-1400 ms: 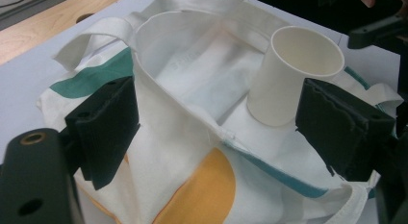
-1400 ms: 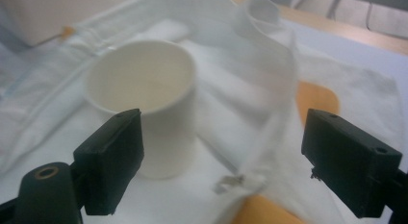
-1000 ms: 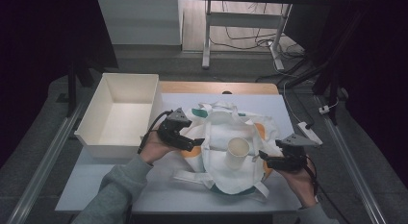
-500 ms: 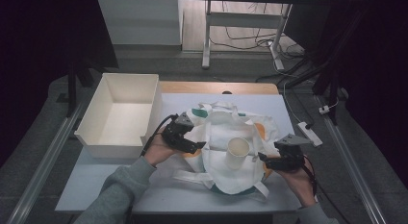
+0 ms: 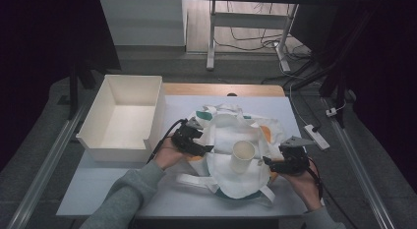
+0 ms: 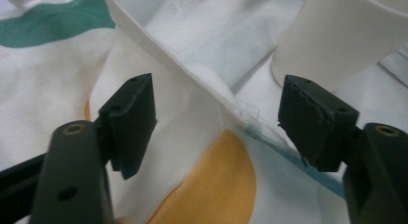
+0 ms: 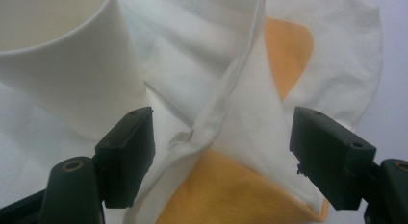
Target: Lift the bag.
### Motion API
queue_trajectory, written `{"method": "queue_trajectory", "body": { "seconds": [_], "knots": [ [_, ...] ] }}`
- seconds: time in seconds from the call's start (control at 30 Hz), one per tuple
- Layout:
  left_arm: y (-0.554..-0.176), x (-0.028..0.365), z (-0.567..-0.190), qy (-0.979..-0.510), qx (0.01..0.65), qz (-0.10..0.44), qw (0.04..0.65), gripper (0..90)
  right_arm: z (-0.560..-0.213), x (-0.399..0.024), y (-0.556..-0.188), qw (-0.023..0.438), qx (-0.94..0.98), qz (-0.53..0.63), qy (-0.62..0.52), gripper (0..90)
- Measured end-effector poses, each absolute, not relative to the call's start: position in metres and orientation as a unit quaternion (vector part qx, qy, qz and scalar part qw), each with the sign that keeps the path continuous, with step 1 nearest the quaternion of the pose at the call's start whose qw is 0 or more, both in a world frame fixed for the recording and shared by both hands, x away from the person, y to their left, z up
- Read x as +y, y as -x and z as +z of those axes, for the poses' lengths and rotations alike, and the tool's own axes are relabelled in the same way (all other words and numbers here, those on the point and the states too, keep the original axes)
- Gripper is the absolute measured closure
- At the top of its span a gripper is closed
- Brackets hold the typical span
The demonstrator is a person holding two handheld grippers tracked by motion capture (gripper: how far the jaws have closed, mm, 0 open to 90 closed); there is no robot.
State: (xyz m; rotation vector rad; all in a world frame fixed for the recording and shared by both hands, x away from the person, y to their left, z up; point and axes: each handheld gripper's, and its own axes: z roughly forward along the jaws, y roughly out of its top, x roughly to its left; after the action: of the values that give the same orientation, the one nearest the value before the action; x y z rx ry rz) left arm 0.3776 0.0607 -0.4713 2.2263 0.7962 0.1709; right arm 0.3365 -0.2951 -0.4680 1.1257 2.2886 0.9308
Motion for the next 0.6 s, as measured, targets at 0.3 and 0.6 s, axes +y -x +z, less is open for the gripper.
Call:
{"method": "queue_trajectory", "body": {
  "seconds": [0.3, 0.6],
  "knots": [
    [-0.380, 0.060, -0.478, -0.874, 0.312, 0.035, 0.372, 50.1, -0.476, -0.291, -0.339, 0.200, 0.833, 0.315, -0.407, 25.3],
    [-0.382, 0.059, -0.485, -0.882, 0.310, 0.015, 0.355, 70.9, -0.483, -0.289, -0.341, 0.181, 0.842, 0.302, -0.410, 36.6]
  ]
}}
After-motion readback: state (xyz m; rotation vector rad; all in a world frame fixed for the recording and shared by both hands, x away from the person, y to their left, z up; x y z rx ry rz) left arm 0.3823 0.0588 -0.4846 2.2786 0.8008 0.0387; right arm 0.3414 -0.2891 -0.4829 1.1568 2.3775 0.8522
